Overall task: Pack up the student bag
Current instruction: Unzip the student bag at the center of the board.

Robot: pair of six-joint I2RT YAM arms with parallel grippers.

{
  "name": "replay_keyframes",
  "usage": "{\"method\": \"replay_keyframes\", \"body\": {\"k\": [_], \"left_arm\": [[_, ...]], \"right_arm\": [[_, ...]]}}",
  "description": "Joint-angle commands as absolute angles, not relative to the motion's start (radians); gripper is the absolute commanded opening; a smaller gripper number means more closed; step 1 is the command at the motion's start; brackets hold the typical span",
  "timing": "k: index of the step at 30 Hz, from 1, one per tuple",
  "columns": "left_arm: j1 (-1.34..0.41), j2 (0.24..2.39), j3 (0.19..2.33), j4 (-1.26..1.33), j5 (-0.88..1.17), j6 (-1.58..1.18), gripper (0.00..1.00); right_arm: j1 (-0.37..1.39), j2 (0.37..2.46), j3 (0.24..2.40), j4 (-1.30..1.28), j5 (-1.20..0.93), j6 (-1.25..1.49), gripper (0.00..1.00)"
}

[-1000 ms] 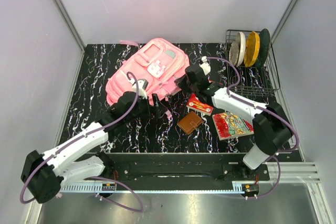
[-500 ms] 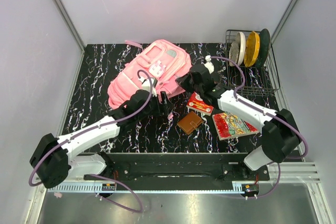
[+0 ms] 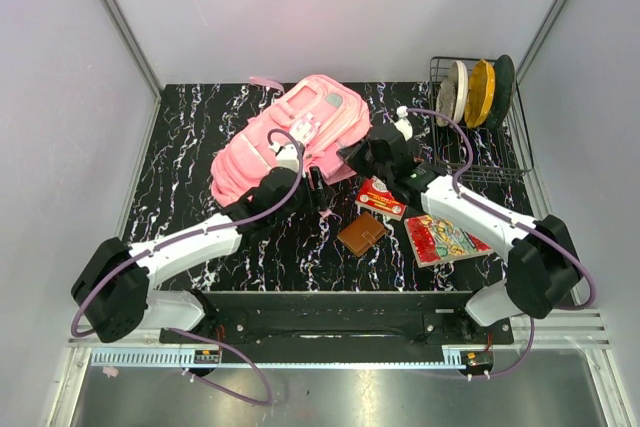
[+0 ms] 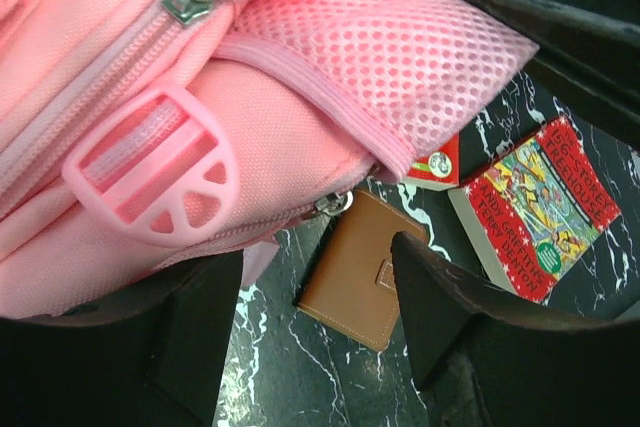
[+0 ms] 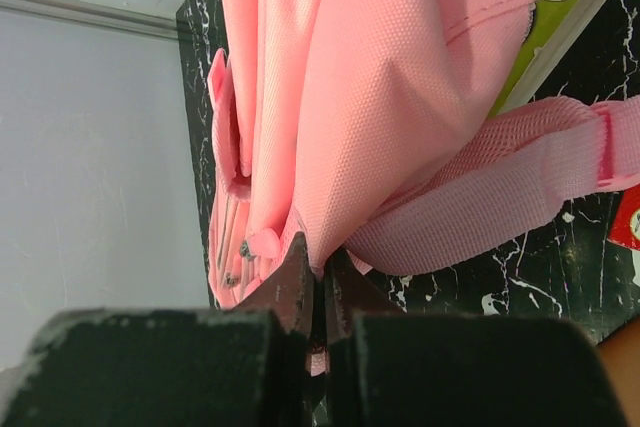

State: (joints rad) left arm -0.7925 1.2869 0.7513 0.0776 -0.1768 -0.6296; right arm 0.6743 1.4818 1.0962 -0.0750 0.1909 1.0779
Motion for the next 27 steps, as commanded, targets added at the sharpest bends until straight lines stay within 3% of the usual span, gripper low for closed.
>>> {"method": "replay_keyframes", "body": {"k": [1, 5, 6, 8, 12, 13, 14, 18, 24, 27], "left_arm": [[-0.785, 1.311, 0.805, 0.219, -0.285, -0.621, 0.64], [-0.785, 1.322, 0.799, 0.255, -0.299, -0.624, 0.59], [-0.785, 1.321, 0.795, 0.264, -0.304, -0.626, 0.50], [-0.785, 1.313, 0.788, 0.278, -0.317, -0.627, 0.48], [-0.785, 1.298, 0.791, 0.275, -0.330, -0.620, 0.52], [-0.785, 1.293, 0.792, 0.275, -0.333, -0.618, 0.64], [-0.785, 1.292, 0.792, 0.275, -0.336, -0.620, 0.69], [-0.785, 1.278, 0.805, 0.273, -0.339, -0.611, 0.71], [-0.785, 1.279, 0.822, 0.258, -0.342, -0.583, 0.62], [-0.785, 1.270, 0.815, 0.265, -0.347, -0.560, 0.47]], "right_arm": [[0.690, 1.393, 1.097, 0.005, 0.120, 1.085, 0.00], [0.692, 1.379, 1.089, 0.006, 0.104, 1.081, 0.00], [0.690, 1.378, 1.089, -0.027, 0.101, 1.075, 0.00], [0.690, 1.367, 1.089, -0.031, 0.086, 1.074, 0.00], [0.693, 1.347, 1.083, -0.035, 0.063, 1.075, 0.00], [0.693, 1.342, 1.080, -0.037, 0.061, 1.074, 0.00], [0.693, 1.339, 1.080, -0.041, 0.057, 1.074, 0.00], [0.698, 1.328, 1.074, -0.049, 0.048, 1.075, 0.00], [0.699, 1.315, 1.083, -0.058, 0.044, 1.069, 0.00], [0.698, 1.304, 1.094, -0.067, 0.038, 1.065, 0.00]]}}
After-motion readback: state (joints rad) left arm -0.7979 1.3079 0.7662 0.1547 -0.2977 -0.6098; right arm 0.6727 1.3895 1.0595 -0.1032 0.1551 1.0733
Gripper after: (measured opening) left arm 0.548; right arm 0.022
